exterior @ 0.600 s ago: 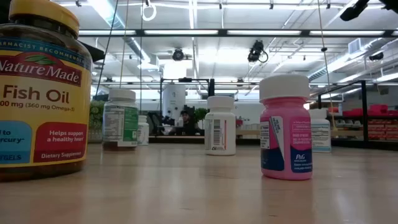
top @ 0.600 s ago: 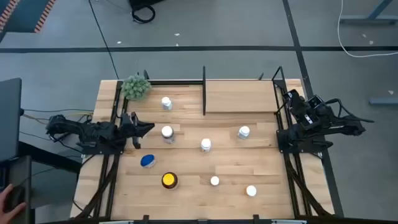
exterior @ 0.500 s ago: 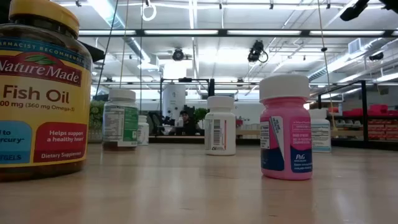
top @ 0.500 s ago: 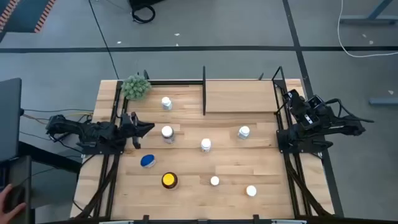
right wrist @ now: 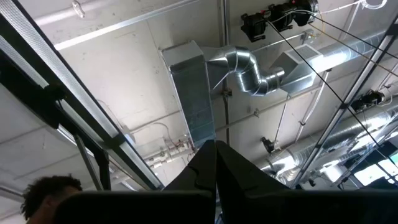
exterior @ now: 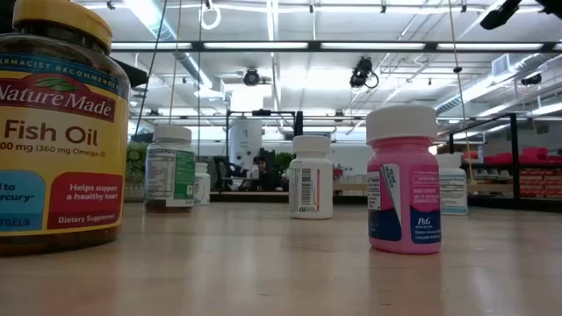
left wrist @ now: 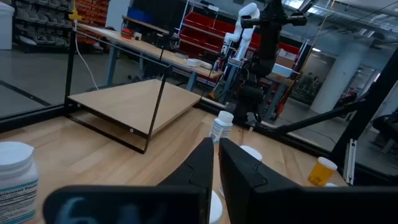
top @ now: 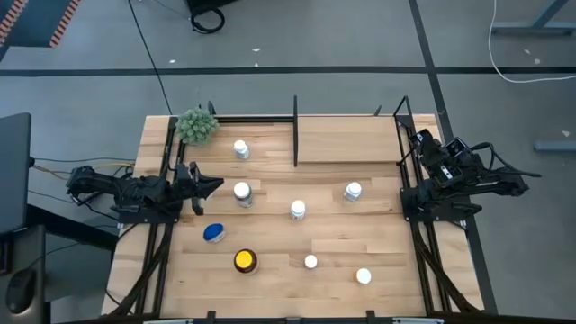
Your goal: Pick and place medicine bottles onto shelf by color
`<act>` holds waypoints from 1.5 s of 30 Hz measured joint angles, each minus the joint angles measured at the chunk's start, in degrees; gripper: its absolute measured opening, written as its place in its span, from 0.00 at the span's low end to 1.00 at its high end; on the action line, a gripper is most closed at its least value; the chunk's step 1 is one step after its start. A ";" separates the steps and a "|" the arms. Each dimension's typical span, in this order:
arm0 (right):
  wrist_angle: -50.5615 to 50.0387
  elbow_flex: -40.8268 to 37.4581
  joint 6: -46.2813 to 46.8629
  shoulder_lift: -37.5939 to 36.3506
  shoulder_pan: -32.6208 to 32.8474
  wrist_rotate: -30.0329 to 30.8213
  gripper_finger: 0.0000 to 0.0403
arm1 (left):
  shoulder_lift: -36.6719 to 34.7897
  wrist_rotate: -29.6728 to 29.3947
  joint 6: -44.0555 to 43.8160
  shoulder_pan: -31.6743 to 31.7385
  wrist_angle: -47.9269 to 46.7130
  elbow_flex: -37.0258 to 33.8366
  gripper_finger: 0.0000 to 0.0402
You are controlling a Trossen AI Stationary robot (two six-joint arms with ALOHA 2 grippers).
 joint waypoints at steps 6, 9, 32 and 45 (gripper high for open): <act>0.00 -0.01 0.00 0.00 0.00 0.00 0.02 | 0.02 0.01 -0.01 0.00 0.01 0.00 0.09; 0.00 0.00 0.00 0.00 0.00 0.00 0.02 | 0.02 0.00 0.00 -0.01 0.00 0.00 0.08; 0.00 -0.02 0.00 0.00 -0.01 0.00 0.02 | 0.00 -3.23 0.33 2.83 11.78 3.60 0.06; 2.44 0.58 -7.75 0.00 -0.11 1.31 0.02 | 0.39 -3.24 2.26 2.96 11.80 16.59 0.09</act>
